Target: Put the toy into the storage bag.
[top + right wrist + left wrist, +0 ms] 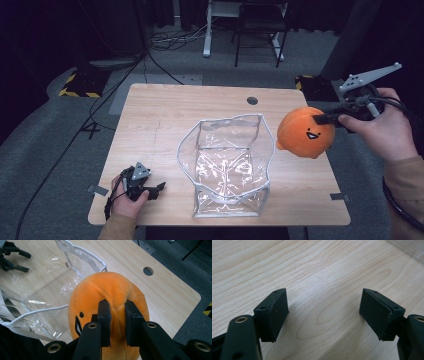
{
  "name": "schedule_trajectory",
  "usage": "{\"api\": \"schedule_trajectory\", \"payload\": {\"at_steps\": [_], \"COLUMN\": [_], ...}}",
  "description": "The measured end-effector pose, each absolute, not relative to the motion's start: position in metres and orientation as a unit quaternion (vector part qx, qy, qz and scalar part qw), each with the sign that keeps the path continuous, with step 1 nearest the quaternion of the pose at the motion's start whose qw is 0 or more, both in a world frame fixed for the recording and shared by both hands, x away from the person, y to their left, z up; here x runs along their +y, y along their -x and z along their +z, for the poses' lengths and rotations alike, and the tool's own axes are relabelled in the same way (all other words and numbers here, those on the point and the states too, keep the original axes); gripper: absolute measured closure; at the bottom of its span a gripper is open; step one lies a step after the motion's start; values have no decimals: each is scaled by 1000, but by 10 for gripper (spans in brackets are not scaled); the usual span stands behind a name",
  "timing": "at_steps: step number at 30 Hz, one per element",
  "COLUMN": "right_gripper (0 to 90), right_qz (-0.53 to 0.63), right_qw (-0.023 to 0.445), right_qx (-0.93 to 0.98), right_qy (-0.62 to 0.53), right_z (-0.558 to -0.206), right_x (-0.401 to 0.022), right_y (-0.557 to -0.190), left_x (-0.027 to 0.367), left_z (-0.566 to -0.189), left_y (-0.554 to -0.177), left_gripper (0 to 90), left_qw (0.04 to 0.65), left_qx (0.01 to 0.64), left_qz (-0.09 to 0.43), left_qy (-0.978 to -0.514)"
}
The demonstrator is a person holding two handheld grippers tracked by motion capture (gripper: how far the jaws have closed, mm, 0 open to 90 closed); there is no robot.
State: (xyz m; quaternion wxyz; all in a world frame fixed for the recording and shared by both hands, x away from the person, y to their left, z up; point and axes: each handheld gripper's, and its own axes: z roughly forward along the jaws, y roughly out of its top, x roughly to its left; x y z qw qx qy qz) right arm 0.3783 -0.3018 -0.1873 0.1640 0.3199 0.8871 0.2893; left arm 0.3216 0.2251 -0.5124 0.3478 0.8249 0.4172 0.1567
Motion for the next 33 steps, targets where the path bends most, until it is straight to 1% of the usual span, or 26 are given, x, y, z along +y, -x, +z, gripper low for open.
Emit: {"api": "schedule_trajectory", "payload": {"at_steps": [10,17,33], "right_gripper": [775,774,774], "right_qz": [297,302,309], "right_qw": [172,173,154], "right_qx": [885,889,905], "right_qy": [-314,-299,-247], "right_z": [-171,-165,-165], "right_x": [-294,-280,-217], "right_y": [-379,-380,-400], "left_x": [225,225,225], "left_z": [-512,-512,-512], "left_y": [-322,-322,-322], "left_gripper": [235,235,235], "left_qw": [348,347,349], "left_qx": [417,417,415], "left_qz": [157,157,156], "left_qy": [-825,-825,-826]}}
